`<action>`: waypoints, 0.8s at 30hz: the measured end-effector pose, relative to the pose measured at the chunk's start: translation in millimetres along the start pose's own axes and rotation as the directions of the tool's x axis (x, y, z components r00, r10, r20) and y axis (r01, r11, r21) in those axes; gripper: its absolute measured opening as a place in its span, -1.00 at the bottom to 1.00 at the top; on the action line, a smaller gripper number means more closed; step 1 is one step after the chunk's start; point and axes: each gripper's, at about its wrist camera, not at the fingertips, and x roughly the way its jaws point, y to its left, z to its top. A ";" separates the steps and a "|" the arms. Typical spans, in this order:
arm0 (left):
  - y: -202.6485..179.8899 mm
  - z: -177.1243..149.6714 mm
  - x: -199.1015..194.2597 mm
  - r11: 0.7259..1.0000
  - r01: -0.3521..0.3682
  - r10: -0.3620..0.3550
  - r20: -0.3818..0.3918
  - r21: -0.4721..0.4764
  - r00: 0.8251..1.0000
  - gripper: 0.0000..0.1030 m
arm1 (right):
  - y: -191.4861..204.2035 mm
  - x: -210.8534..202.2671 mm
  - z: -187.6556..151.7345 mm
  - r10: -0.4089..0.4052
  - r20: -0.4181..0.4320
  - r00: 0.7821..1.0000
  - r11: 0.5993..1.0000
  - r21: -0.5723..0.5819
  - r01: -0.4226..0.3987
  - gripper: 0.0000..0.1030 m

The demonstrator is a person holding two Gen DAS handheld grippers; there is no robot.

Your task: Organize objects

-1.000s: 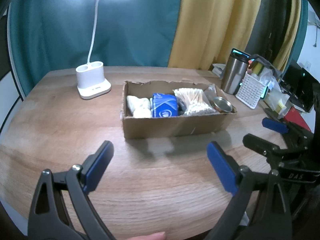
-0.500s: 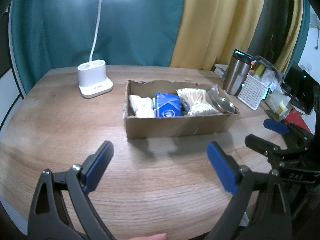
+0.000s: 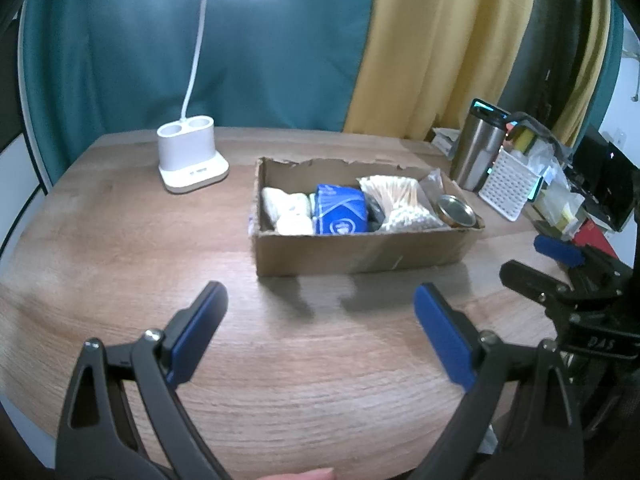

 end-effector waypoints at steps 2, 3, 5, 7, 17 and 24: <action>-0.6 1.0 1.0 1.000 0.003 -0.003 -0.002 -0.001 1.000 0.86 | -0.1 0.3 0.0 0.001 0.000 1.000 1.000 0.000 -0.001 0.78; -1.2 1.5 1.2 1.000 0.006 -0.006 -0.002 0.001 1.000 0.86 | -0.5 1.3 -0.2 0.002 -0.002 1.000 1.000 0.000 -0.002 0.78; -2.4 2.5 1.5 1.000 0.004 -0.004 -0.002 0.004 1.000 0.86 | -0.5 2.4 -0.3 0.004 -0.004 1.000 1.000 0.001 -0.004 0.77; -3.1 2.8 1.6 1.000 0.005 -0.005 -0.003 0.002 1.000 0.86 | -0.8 4.2 -0.4 0.003 -0.009 1.000 1.000 0.000 -0.003 0.78; -4.3 3.4 3.4 1.000 0.004 -0.004 -0.004 0.003 1.000 0.86 | -2.4 7.0 0.5 0.005 -0.012 1.000 1.000 0.003 -0.005 0.78; -6.0 2.5 4.2 1.000 0.000 0.000 -0.007 0.002 1.000 0.86 | -2.6 6.9 0.1 0.003 -0.011 1.000 1.000 0.003 -0.003 0.77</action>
